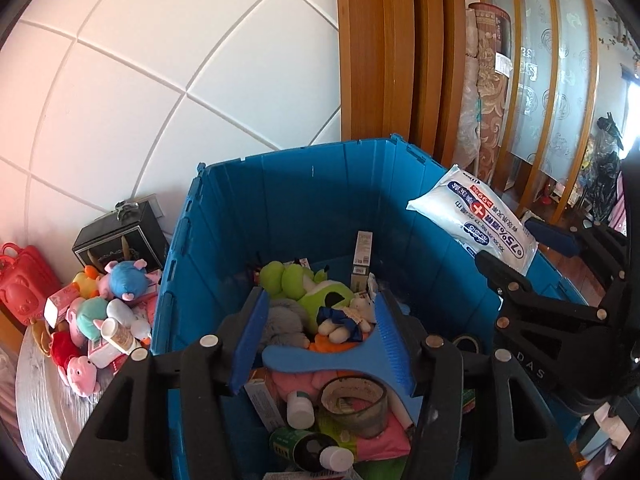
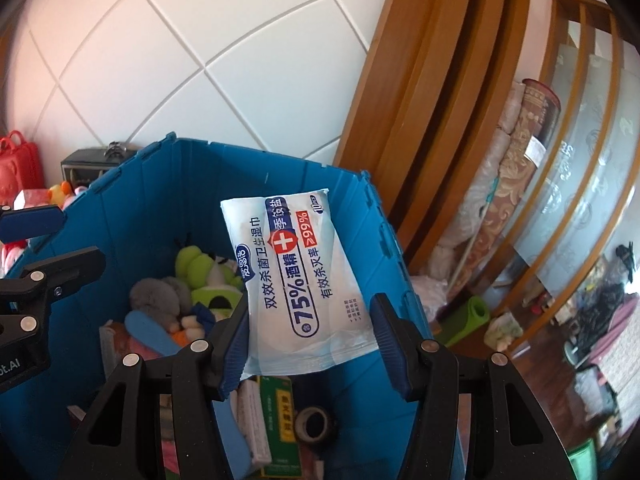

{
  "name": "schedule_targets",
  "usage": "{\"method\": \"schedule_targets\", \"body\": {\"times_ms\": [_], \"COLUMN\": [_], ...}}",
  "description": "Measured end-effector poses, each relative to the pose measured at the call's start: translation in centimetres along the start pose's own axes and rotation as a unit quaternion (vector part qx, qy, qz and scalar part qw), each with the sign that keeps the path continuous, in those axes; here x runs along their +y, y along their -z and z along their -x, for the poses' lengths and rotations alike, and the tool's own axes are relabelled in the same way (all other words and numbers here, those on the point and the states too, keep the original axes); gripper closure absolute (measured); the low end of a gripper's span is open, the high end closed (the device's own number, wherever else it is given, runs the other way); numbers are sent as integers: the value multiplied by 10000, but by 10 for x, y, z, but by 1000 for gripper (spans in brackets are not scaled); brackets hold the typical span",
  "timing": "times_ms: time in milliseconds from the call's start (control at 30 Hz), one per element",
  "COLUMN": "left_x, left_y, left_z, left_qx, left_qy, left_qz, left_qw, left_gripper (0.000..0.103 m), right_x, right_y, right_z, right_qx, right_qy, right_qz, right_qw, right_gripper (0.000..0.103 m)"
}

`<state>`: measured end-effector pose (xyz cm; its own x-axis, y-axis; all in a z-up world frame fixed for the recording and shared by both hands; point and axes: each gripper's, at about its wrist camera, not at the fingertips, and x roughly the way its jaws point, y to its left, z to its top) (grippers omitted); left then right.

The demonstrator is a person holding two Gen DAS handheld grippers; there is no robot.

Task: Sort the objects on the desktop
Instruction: 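Open both tools to drop the pill jar and wipes pack into the crate, then move both tools back toward the remaining pile on the bed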

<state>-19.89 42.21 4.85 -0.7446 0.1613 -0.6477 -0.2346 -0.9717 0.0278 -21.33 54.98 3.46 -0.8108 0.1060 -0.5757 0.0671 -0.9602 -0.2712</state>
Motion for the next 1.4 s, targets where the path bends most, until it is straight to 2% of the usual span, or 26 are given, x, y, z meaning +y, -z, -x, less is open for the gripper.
{"method": "schedule_targets", "body": {"times_ms": [167,267,333,367,467,867,1000,1200,1333,1400], "left_x": [1,0,0,0,2,13,25,58,93,112], "left_y": [17,25,29,31,36,56,65,81,91,97], "left_z": [5,9,11,12,16,37,52,82,101,109], "left_qx": [150,148,144,137,120,-118,-305,-649,-832,-937], "left_qy": [63,94,116,118,162,152,104,-160,-369,-491], "left_qz": [12,11,23,26,43,102,205,441,683,776], "left_qw": [9999,9998,9998,9998,9998,9998,9993,9968,9935,9914], "left_gripper": [48,48,48,48,48,48,48,48,34,34], "right_x": [3,4,3,2,3,10,17,40,64,82], "right_y": [8,15,18,19,25,54,58,54,47,42], "right_z": [-3,-4,-3,-2,5,43,58,81,93,99], "right_qx": [317,427,441,438,385,200,75,-257,-417,-470], "right_qy": [-40,10,71,42,21,-19,-164,-485,-837,-991], "right_qz": [227,323,357,341,419,515,404,185,46,36], "right_qw": [9992,9986,9984,9984,9984,9985,9990,9983,9956,9940], "right_gripper": [45,41,28,17,0,0,0,0,0,0]}}
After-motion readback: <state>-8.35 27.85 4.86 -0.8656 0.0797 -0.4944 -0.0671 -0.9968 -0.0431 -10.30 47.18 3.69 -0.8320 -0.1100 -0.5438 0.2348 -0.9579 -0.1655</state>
